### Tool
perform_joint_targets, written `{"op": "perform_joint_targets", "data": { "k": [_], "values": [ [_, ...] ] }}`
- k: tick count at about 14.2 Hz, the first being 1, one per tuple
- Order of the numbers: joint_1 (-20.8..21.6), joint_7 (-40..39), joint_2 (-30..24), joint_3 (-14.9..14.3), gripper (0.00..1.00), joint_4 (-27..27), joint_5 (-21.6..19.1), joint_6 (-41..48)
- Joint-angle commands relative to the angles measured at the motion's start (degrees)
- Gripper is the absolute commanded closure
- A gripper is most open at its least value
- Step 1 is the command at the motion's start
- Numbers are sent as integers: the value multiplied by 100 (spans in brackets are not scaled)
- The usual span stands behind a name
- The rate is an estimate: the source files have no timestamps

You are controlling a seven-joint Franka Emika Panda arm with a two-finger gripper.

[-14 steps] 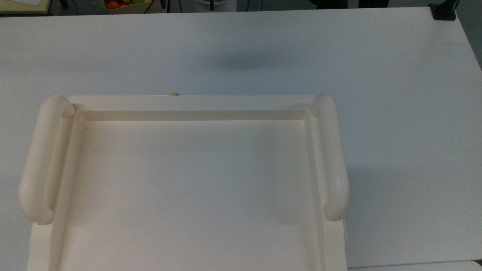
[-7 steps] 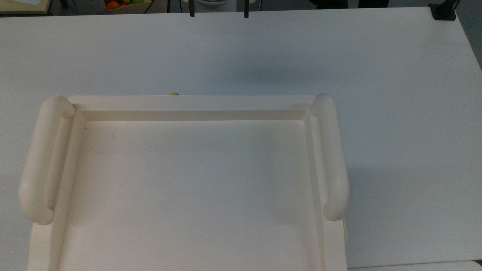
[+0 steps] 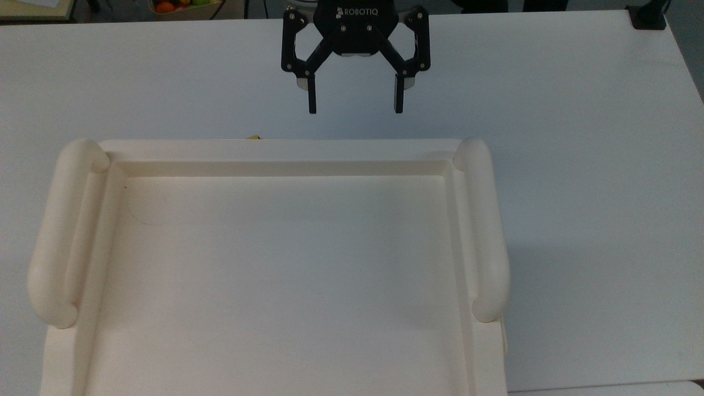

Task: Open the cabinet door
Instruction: 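Lower the open gripper toward the cream cabinet door's edge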

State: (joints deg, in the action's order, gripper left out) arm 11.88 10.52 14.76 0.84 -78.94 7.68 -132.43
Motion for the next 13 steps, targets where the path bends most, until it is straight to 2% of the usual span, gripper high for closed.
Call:
{"op": "perform_joint_targets", "data": {
  "k": [1,4,7,8,13],
  "values": [
    [112,135,474,-40,0,125,287,-1089],
    [165,135,650,-40,0,90,366,-1750],
    [191,135,765,-40,0,81,568,-1971],
    [209,144,774,-40,3,81,621,-1971],
    [288,144,722,-40,42,-50,736,-1919]
  ]
}}
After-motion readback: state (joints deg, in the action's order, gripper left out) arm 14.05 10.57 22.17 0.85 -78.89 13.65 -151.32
